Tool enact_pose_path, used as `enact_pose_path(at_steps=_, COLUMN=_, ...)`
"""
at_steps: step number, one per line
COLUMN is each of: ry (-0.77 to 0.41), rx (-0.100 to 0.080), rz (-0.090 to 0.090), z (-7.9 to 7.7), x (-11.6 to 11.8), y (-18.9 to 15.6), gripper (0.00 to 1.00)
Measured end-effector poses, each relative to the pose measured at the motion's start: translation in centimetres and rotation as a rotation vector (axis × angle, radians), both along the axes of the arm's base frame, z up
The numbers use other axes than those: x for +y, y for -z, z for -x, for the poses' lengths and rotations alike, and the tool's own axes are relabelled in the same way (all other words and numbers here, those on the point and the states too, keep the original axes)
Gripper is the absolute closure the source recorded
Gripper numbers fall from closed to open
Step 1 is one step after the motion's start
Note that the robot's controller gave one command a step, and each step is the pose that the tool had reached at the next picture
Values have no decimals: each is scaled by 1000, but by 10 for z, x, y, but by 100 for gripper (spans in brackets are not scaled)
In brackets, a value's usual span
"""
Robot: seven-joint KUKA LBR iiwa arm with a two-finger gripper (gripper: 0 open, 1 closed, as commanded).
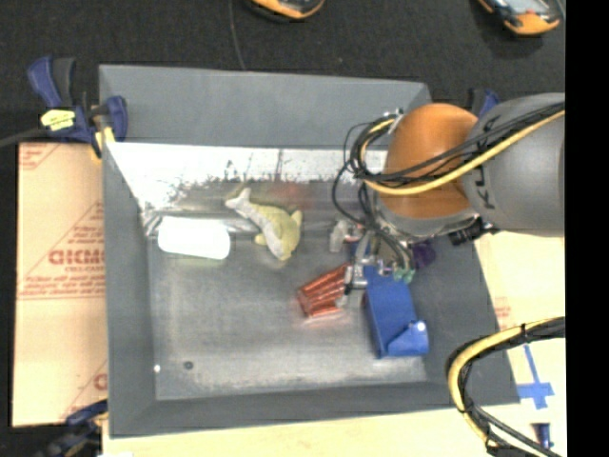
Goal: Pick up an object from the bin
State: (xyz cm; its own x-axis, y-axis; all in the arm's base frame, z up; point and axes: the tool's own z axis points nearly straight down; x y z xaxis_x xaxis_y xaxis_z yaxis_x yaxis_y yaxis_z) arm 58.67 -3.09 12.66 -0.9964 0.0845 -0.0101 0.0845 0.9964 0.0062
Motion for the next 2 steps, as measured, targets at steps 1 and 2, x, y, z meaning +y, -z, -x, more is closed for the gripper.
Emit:
enact_pose_path(at_steps=1, ry=-388, rx=-1, rz=7, z=-26, x=-44, y=13, gripper=0)
enact_pose_path(at_steps=2, ry=-578, rx=-14, rz=12, z=-42, x=-22, y=54, gripper=0)
